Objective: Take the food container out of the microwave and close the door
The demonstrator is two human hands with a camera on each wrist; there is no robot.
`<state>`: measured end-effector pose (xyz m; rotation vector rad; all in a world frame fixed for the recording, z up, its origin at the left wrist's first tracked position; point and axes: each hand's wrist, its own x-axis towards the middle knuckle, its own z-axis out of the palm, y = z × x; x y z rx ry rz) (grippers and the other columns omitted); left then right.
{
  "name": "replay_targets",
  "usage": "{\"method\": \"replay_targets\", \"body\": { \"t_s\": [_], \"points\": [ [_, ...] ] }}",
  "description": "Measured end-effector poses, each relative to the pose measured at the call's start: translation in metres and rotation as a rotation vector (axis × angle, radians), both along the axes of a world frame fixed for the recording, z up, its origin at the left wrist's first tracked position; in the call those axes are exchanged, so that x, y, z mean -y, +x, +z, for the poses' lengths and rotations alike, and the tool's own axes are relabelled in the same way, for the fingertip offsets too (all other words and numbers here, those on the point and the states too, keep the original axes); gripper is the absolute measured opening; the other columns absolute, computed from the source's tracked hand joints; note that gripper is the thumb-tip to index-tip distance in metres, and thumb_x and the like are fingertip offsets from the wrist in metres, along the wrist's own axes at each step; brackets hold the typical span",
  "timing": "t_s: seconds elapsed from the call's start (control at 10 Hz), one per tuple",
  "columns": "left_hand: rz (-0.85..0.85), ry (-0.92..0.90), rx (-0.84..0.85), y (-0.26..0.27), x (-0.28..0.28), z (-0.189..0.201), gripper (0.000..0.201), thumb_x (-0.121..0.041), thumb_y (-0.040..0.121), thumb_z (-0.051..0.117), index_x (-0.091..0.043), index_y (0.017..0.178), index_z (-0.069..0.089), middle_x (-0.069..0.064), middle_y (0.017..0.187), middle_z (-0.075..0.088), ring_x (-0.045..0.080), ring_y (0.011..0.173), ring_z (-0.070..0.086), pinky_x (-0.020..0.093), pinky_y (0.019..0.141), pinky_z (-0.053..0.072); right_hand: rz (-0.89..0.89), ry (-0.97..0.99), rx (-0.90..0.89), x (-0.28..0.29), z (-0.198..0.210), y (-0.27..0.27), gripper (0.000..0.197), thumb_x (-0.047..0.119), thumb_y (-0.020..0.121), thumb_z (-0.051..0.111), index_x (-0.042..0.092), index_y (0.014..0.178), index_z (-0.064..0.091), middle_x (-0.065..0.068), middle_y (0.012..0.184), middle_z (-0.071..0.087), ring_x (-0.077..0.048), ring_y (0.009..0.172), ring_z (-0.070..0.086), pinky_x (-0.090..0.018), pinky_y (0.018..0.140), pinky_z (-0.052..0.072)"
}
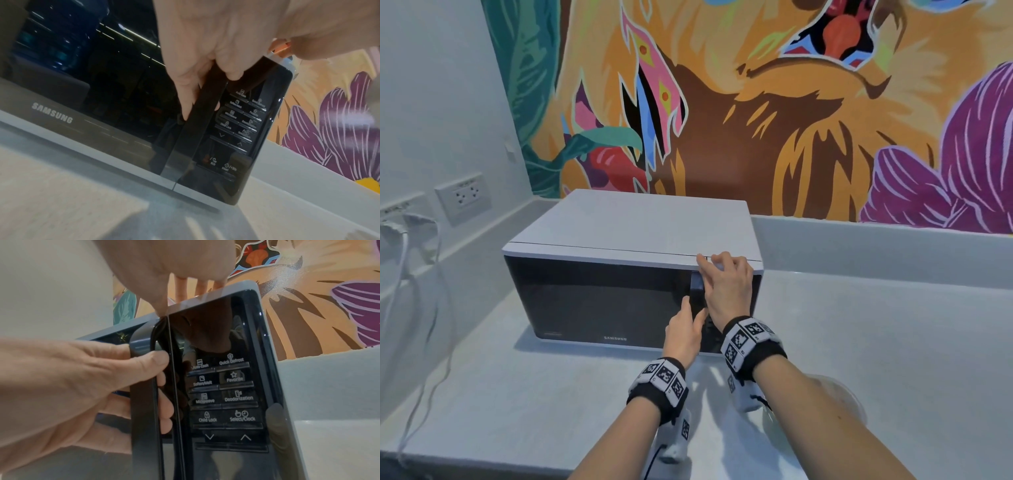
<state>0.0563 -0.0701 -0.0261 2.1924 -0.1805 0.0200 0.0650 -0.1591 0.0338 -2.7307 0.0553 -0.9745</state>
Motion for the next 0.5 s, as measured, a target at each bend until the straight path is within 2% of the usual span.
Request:
{"method": "replay_targets", "body": {
  "t_s": [0.1,0.2,0.3,0.4,0.5],
  "points": [
    [-0.001,0.0,-0.019,-0.001,-0.001,0.002,0.052,-0.035,0.096,0.037,-0.006,0.139,0.033,0.023,0.115,0.065,0.04,0.111,0.057,0.051,0.098,0.043,0.002,-0.014,-0.013,0.0,-0.001,-0.001,0.028,0.022,0.088,0.056,0.028,0.116,0.058,-0.004,0.104,0.063,-0.027,0.095,0.051,-0.039,0.086,0.046],
    [-0.02,-0.004,-0.032,-0.004,-0.003,0.003,0.048,-0.037,0.095,0.038,-0.008,0.132,0.037,0.023,0.11,0.067,0.041,0.106,0.06,0.051,0.094,0.046,0.02,0.006,-0.06,0.001,0.005,-0.006,0.028,0.027,0.092,0.048,0.027,0.12,0.055,-0.004,0.109,0.062,-0.026,0.101,0.049,-0.038,0.091,0.043],
    [-0.048,-0.004,-0.098,-0.008,-0.009,0.013,0.053,-0.041,0.093,0.04,-0.01,0.136,0.035,0.02,0.12,0.064,0.038,0.112,0.059,0.044,0.097,0.046,0.133,0.12,-0.145,0.002,0.011,-0.024,0.038,0.029,0.094,0.044,0.025,0.132,0.046,-0.004,0.124,0.056,-0.023,0.114,0.044,-0.036,0.102,0.038],
    [-0.031,-0.064,-0.097,-0.025,-0.025,0.009,0.058,-0.032,0.093,0.046,-0.015,0.145,0.026,0.013,0.137,0.055,0.026,0.128,0.052,0.038,0.106,0.041,0.332,0.33,-0.196,0.009,0.004,-0.072,0.042,0.031,0.095,0.044,0.03,0.136,0.04,0.004,0.132,0.049,-0.01,0.123,0.042,-0.029,0.107,0.038],
    [-0.121,-0.07,-0.084,-0.08,-0.052,-0.008,0.044,-0.03,0.093,0.047,-0.045,0.134,0.036,-0.009,0.127,0.062,0.006,0.119,0.057,0.029,0.106,0.043,0.493,0.388,-0.363,0.013,-0.032,-0.144,0.035,0.053,0.09,0.036,0.052,0.124,0.046,0.024,0.125,0.049,0.014,0.118,0.041,-0.025,0.105,0.04]
  ]
}}
